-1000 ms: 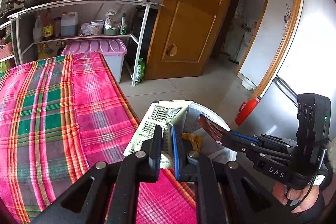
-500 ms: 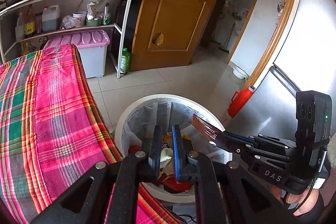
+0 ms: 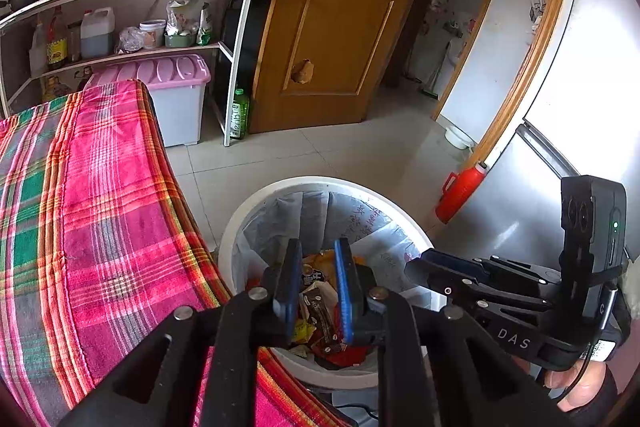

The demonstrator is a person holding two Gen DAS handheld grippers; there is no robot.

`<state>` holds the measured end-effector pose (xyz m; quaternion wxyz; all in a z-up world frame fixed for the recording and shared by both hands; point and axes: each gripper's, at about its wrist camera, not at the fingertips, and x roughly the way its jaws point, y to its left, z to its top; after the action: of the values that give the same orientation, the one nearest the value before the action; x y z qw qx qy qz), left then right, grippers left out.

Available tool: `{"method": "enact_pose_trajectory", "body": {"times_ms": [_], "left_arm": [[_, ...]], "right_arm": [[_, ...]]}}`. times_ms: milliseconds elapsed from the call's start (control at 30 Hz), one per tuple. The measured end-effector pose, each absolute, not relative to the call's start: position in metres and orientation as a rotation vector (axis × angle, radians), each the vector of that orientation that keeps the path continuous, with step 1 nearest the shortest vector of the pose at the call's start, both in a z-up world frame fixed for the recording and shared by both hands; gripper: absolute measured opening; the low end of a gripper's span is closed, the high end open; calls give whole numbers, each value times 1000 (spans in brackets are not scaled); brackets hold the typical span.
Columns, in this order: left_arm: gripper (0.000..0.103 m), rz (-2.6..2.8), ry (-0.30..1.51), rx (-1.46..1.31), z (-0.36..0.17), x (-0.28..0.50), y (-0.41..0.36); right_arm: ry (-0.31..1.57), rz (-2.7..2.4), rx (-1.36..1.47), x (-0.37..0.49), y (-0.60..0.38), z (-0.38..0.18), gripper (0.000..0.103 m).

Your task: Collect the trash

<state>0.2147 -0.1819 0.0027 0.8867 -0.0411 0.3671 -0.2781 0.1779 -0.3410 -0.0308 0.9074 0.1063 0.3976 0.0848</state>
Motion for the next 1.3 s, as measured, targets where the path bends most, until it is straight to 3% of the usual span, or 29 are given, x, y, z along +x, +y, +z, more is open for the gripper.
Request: {"method": "enact_pose_trajectory", "body": {"times_ms": [767, 1300], "left_arm": [[28, -441, 685, -103, 25, 149, -104], [43, -345, 637, -74, 25, 92, -66]], "right_arm": [[748, 242, 123, 123, -273, 5, 32], [683, 266, 39, 64, -231, 15, 35]]}}
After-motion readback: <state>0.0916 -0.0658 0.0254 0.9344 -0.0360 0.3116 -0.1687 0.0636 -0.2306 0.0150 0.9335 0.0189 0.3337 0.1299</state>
